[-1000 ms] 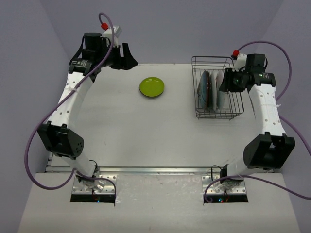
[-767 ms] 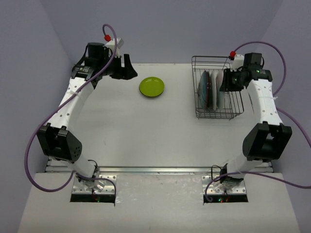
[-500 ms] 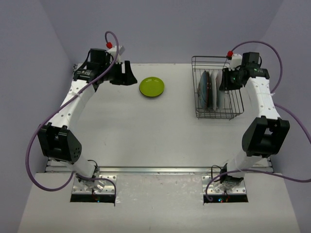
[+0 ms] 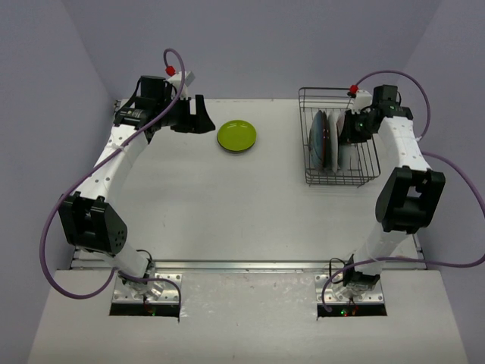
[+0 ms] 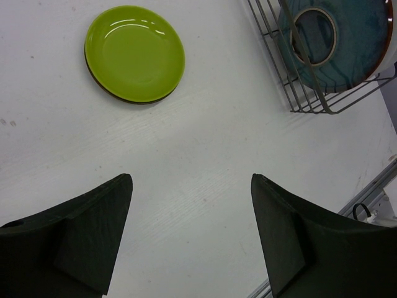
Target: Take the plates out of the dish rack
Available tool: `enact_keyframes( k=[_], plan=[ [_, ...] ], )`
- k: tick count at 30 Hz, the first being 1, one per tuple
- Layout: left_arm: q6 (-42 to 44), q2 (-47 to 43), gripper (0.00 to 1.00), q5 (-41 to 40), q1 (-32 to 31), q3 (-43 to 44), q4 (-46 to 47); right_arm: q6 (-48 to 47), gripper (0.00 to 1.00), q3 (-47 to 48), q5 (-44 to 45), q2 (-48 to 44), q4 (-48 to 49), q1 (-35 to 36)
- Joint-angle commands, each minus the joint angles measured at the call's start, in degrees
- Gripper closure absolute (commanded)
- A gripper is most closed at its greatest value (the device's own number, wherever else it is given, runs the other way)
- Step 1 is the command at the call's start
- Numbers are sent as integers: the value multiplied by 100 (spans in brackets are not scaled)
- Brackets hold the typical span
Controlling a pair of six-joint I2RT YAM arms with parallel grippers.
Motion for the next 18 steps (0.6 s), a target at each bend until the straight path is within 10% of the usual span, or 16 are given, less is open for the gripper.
enact_keyframes(
  k=[1,9,14,18],
  plan=[
    [-45,-144,25,165,-6,7,218,-11,100,708,-544,-419,-234,-71],
    [-86,-151,23,166,-6,35,288,629,100,2560,-1544,-301,-1207,-517],
    [-107,-210,0,30,6,-25,330,684,100,3319,-1958,-291,-1475,-680],
    [-139,-244,0,141,40,31,329,205,100,3268,-2139,-714,-1261,-614]
  ],
)
